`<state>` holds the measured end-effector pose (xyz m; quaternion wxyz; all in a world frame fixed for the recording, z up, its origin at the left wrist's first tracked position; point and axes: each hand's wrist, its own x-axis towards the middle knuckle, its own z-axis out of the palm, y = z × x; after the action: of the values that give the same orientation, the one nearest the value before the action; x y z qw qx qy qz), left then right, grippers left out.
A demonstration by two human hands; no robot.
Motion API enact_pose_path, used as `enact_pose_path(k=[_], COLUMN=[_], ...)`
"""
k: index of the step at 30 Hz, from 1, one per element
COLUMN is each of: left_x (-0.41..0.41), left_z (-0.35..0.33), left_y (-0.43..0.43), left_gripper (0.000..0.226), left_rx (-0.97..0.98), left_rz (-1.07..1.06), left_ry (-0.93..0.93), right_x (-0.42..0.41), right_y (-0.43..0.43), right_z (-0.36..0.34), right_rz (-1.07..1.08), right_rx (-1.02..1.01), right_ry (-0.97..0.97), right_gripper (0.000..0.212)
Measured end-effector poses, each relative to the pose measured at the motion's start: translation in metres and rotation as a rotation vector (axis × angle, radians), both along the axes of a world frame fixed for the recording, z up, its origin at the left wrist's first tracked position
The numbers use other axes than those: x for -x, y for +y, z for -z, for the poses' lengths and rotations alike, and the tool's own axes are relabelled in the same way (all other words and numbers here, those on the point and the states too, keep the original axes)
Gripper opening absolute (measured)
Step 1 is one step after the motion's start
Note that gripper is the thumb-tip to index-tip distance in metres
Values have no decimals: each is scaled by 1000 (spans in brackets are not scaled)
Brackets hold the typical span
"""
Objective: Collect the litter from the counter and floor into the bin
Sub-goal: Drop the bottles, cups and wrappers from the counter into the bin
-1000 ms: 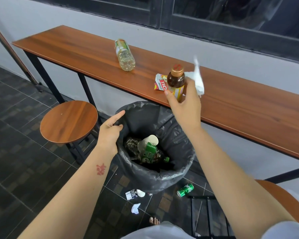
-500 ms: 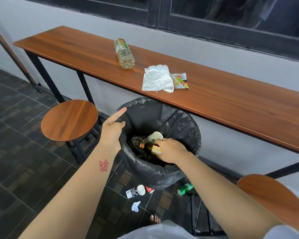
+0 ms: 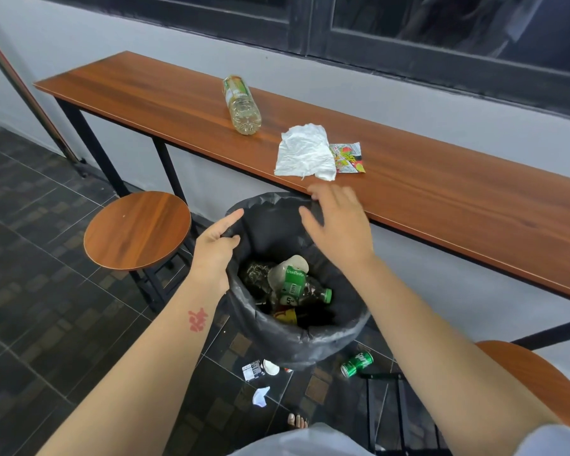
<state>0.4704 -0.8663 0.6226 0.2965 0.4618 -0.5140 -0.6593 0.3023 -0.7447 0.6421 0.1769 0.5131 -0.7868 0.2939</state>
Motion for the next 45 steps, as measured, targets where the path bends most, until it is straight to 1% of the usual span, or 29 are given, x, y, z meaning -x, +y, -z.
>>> enact_pose_path(k=[2,4,7,10,13,16,19,21,23,26,30,33,34,36,38,42,45], left_x=[0,0,1,3,3,4,4,2,1,-2,-5,-7,-8,-9,-10,-14,-16], left_z=[2,3,4,4,4,6,5,3,1,0,-2,-3,-3,-5,-6,-9,-8], left_y=[-1,-2,-6,-10,-13,-15,-14,-12,-12,-12,-11,-11,-11,-9,-8,-6,-5], left_gripper=[51,52,55,56,56,56,55,54,52,52,51,50,50,50,48,45,45], left_rx=[-19,-18,-11,-14,-18,-7,2,9,0,-19,-25,-28,-23,-12,-6,1,5], left_rz=[-6,3,4,-9,-25,-26,-22,-26,-36,-51,-69,-76,-79,-76,-62,-57,-94], left_ry=[10,15,23,27,31,33,34,43,66,87,81,73,69,67,63,65,73], right_x=[15,31,52,67,75,78,76,72,68,64,51,39,37,35,31,22,12], right_y=[-12,-25,-45,-59,-65,-66,-63,-60,-57,-50,-33,-23,-21,-17,-15,-10,-7], right_z=[-11,-18,-24,-24,-19,-16,-16,-17,-18,-20,-15,-7,-4,0,2,9,14], right_rz=[80,160,268,323,312,283,238,226,225,160,48,5,6,7,-7,-57,-165], right_rx=[39,-7,-207,-362,-465,-503,-395,-305,-288,-302,-242,-214,-214,-172,-85,83,97], right_ry=[39,25,-89,-205,-254,-204,-195,-224,-226,-169,-102,-82,-63,-44,-33,142,240], right_gripper=[39,48,65,74,72,59,46,40,36,34,35,46,46,37,29,25,26])
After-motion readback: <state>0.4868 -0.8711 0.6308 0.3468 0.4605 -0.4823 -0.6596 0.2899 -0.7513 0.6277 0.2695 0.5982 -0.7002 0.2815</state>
